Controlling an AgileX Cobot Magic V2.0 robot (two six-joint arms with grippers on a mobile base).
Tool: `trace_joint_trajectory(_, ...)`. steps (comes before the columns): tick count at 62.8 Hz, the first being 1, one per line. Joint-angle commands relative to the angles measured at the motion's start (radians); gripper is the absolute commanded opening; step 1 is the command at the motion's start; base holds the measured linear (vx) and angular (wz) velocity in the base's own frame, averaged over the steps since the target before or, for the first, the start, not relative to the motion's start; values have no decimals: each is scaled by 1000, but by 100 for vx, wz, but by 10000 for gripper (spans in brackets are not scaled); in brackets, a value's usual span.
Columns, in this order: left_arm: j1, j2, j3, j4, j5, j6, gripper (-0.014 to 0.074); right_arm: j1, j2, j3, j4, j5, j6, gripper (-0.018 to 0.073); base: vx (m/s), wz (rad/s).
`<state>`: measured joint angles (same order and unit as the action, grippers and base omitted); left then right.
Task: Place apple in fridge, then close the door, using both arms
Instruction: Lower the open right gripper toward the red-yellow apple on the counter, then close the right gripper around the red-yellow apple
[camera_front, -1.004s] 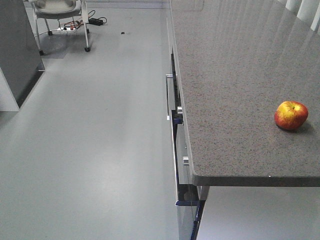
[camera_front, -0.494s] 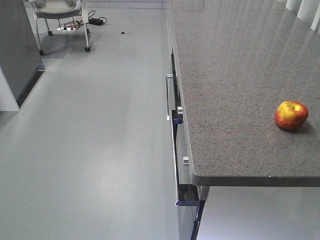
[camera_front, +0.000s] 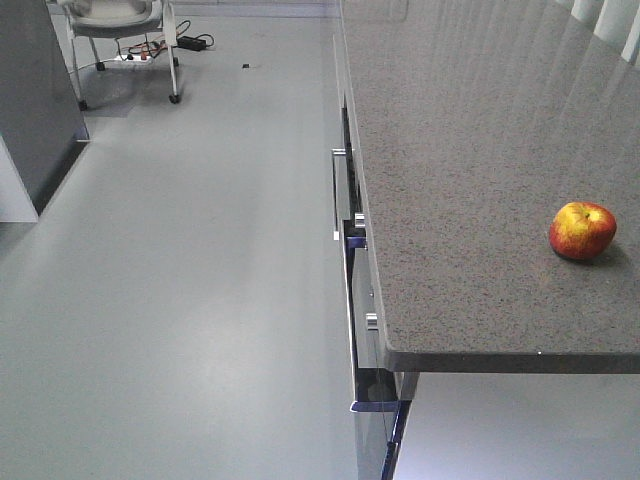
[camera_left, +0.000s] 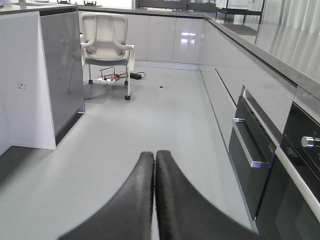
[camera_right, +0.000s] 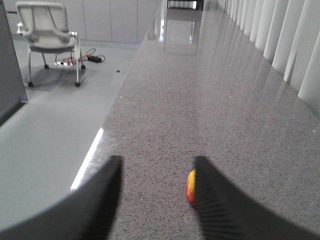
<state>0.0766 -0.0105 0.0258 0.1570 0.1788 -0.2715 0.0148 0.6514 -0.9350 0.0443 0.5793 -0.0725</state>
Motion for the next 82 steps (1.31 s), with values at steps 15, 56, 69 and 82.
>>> trace_joint_trajectory(15,-7,-14,28,-2,-79,-7,-6,-3,183,-49,-31,-144,29,715,0,0)
trace_joint_trajectory(56,-7,-14,28,-2,-79,-7,-6,-114,825,-602,-132,184,137,631,0,0)
trace_joint_trajectory(69,-7,-14,28,-2,-79,-7,-6,-214,1008,-702,105,255,-32,624,0,0)
trace_joint_trajectory(82,-7,-14,28,-2,-79,-7,-6,-223,1113,-716,104,234,-56,618,0,0)
